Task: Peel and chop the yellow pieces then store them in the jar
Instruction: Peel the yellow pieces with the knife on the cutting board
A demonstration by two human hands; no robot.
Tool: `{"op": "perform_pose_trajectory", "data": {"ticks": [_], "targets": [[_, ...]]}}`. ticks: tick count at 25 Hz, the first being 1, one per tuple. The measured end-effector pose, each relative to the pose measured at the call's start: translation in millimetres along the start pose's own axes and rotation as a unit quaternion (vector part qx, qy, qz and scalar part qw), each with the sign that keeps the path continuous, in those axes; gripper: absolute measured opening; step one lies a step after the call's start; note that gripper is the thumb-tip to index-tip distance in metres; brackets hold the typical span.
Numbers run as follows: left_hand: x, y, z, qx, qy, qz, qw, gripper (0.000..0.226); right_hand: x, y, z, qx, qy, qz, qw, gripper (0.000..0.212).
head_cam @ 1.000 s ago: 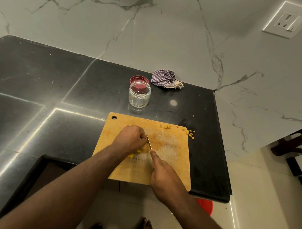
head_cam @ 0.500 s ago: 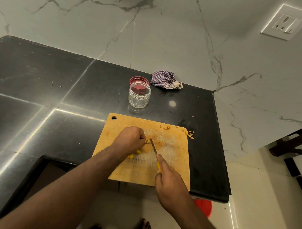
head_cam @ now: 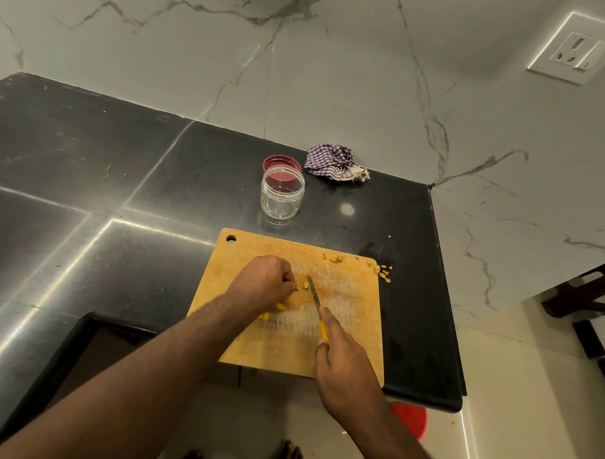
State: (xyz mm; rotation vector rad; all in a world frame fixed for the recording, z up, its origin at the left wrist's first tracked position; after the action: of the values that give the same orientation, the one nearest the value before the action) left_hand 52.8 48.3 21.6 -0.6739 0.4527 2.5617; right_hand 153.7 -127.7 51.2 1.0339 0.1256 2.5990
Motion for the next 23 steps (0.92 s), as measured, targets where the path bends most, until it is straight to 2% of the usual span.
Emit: {"op": "perform_pose_trajectory", "data": {"ticks": [14, 23], "targets": [[-0.7, -0.8, 1.5, 0.001, -0.012, -0.004, 1.000, 0.013, 11.0, -20.2, -6.2, 0.063, 0.044, 0.015, 0.997, 0.056], [0.8, -1.1, 1.0, -0.009, -0.009, 0.008, 1.000, 0.011, -2.2, 16.9, -10.6, 0.037, 0.016, -0.002, 0.999, 0.055]]}}
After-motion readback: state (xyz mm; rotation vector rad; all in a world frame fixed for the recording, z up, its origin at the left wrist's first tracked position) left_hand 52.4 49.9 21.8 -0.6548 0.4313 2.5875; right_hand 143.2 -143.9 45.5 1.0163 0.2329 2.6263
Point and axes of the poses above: each hand's wrist, its own y-axis away from the middle knuckle, its own z-axis out of the back of the hand, x = y × z, the point moved 1 cm from there along -y, towards the middle knuckle, and after that the axes turned 3 degrees about -y, right-handed, at the moved point
